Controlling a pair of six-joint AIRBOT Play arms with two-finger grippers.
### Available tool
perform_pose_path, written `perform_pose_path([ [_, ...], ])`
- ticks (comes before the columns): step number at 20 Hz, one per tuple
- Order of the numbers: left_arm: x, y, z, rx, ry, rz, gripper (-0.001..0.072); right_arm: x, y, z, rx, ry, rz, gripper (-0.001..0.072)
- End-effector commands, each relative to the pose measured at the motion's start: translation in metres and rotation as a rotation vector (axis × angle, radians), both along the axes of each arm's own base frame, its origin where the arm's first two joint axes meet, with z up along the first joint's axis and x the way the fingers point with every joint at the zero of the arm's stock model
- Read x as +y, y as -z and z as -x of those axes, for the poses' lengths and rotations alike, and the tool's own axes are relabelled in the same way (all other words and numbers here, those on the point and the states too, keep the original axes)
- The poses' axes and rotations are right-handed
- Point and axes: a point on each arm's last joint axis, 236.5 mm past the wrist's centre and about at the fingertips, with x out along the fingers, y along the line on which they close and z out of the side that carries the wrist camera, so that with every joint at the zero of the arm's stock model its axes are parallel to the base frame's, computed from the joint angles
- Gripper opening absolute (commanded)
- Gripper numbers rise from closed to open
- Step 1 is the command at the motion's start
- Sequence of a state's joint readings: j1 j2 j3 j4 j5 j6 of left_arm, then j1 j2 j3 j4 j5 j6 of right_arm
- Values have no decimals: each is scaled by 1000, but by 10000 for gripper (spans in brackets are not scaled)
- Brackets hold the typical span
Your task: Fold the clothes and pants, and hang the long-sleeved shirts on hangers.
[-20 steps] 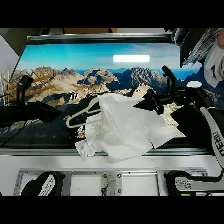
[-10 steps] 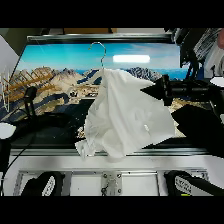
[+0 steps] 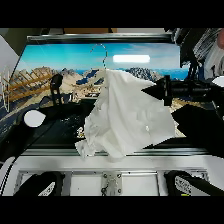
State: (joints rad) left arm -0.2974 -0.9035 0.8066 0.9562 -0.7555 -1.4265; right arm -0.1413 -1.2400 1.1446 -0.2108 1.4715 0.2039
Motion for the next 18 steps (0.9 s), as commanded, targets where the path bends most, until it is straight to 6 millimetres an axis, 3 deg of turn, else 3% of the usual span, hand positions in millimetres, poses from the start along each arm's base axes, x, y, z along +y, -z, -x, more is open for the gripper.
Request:
perform_pose_path([
  [1,-21,10,-8,95,21,-46,551,-1,3,0,10,3,15,6],
  [6,-47,28,-8,158,82,-66,550,-1,3,0,10,3,15,5],
  [10,-37,52,-8,239,32,-109,550,-1,3,0,10,3,15,6],
  [13,-26,53,-15,269,-39,-88,547,-1,3,0,10,3,15,6],
  [14,-23,52,-17,275,-52,-81,403,-1,3,0,10,2,15,6],
  [15,-22,51,-18,275,-58,-72,381,-1,3,0,10,3,15,6],
  [18,-31,32,-15,241,-49,-27,388,-1,3,0,9,3,15,6],
])
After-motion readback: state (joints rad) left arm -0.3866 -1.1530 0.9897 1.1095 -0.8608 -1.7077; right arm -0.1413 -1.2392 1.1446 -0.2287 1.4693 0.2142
